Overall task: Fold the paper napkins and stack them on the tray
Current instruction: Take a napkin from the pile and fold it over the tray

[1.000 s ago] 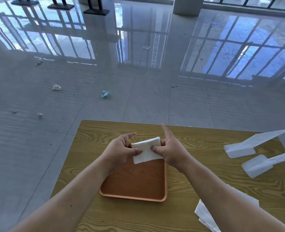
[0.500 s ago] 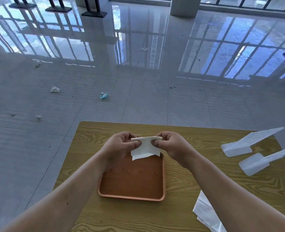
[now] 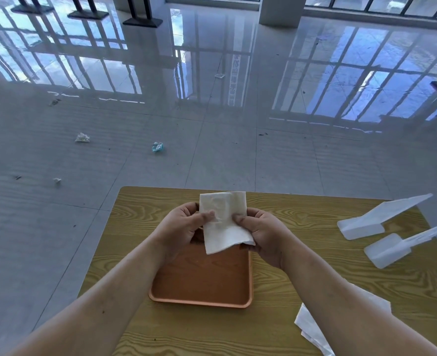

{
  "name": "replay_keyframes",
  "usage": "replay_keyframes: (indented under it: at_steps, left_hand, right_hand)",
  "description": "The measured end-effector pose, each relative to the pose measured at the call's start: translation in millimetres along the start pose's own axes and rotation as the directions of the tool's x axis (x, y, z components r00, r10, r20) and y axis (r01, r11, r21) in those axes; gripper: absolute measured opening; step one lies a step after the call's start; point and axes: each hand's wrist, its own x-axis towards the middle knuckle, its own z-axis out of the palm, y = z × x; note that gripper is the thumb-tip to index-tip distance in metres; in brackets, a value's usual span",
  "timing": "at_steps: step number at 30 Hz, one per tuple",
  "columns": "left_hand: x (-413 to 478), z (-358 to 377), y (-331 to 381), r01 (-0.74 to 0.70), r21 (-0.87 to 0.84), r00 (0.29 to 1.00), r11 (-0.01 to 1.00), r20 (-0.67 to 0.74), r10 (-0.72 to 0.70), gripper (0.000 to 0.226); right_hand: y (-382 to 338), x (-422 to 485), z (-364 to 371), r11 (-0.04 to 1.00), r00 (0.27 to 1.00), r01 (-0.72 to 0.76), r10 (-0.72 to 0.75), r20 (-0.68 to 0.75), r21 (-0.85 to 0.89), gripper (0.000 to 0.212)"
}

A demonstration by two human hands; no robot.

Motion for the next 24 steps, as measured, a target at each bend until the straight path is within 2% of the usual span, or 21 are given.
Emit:
replay_keyframes:
  at_steps: [6, 9, 12, 17, 19, 20, 22, 24]
  left_hand:
    - [2, -7, -10, 0.059, 0.067, 0.998, 0.996, 0.025, -0.061, 0.019]
    - [3, -10, -14, 0.082, 0.045, 0.996, 0.996, 0.023, -0.083, 0.022]
    - [3, -12, -13, 0.08, 0.051, 0.997, 0.995, 0.004, -0.081, 0.026]
    - [6, -17, -14, 0.09, -0.03, 0.996, 0.995, 0.003, -0.09, 0.035]
    - [11, -20, -20, 0.051, 0.043, 0.998, 0.998, -0.044, -0.049, 0.013]
    - [13, -21, -23, 0.027, 0.088, 0.997, 0.996, -0.069, -0.021, 0.009]
    - [20, -26, -32, 0.006, 0.18, 0.992, 0.984, -0.122, 0.016, 0.025]
    - [26, -30, -41, -0.001, 0.232, 0.983, 0.973, -0.176, 0.042, 0.032]
  right_hand:
    - [4, 0, 1, 0.998, 1.0, -0.006, 0.005, 0.001, 0.07, 0.021]
    - [5, 1, 1, 0.995, 0.999, 0.014, -0.017, 0.028, 0.094, 0.021]
    - [5, 2, 1, 0.993, 0.998, 0.03, -0.036, 0.048, 0.111, 0.033]
    - [9, 6, -2, 0.992, 0.996, 0.022, -0.033, 0.081, 0.124, 0.034]
    - [14, 11, -2, 0.998, 0.998, 0.024, -0.027, 0.05, 0.062, 0.026]
    - [17, 14, -1, 0.999, 0.999, 0.037, -0.038, 0.026, 0.013, 0.028]
    - [23, 21, 3, 0.996, 0.998, 0.044, -0.046, -0.03, -0.074, 0.045]
    - [31, 29, 5, 0.995, 0.996, 0.039, -0.046, -0.079, -0.087, 0.04]
